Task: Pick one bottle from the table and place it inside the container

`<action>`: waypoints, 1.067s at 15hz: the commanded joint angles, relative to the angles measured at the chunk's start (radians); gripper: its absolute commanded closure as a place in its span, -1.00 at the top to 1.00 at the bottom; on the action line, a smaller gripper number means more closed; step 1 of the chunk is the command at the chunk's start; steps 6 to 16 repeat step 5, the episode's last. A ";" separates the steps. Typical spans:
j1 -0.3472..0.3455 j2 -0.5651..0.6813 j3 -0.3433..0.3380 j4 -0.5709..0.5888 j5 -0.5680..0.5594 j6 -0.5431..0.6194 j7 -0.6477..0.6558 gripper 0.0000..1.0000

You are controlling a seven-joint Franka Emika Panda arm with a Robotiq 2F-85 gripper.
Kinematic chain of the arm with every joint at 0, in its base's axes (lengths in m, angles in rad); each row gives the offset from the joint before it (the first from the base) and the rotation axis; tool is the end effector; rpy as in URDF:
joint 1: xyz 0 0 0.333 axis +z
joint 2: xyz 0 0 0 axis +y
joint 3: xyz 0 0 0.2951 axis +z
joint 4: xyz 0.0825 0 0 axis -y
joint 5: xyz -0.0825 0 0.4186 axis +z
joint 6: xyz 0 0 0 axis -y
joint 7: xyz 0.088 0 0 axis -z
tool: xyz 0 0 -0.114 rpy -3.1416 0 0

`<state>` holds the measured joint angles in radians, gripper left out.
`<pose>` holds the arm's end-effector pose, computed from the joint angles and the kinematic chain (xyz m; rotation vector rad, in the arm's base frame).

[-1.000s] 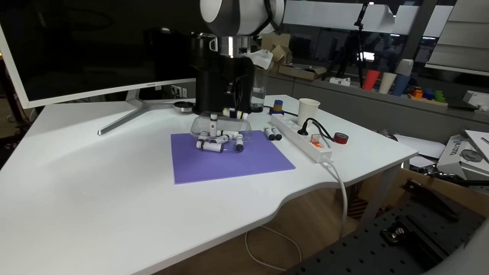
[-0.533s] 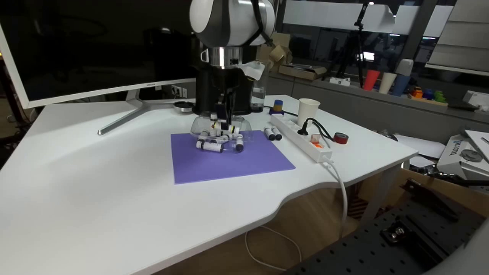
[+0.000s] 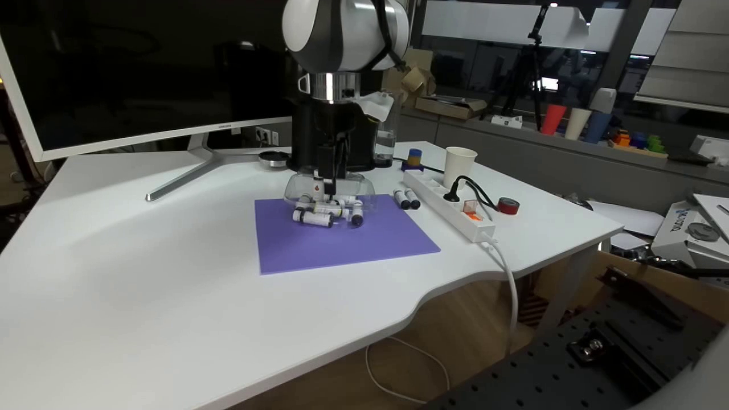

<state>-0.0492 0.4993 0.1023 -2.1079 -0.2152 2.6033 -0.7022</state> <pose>0.5846 0.0378 0.1215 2.7568 1.3792 -0.0266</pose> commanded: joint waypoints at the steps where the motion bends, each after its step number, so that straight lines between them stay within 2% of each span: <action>1: 0.030 -0.072 -0.037 -0.021 -0.028 -0.063 0.083 1.00; 5: 0.057 -0.152 -0.065 -0.032 -0.047 -0.235 0.185 1.00; 16: 0.057 -0.152 -0.065 -0.032 -0.047 -0.235 0.185 1.00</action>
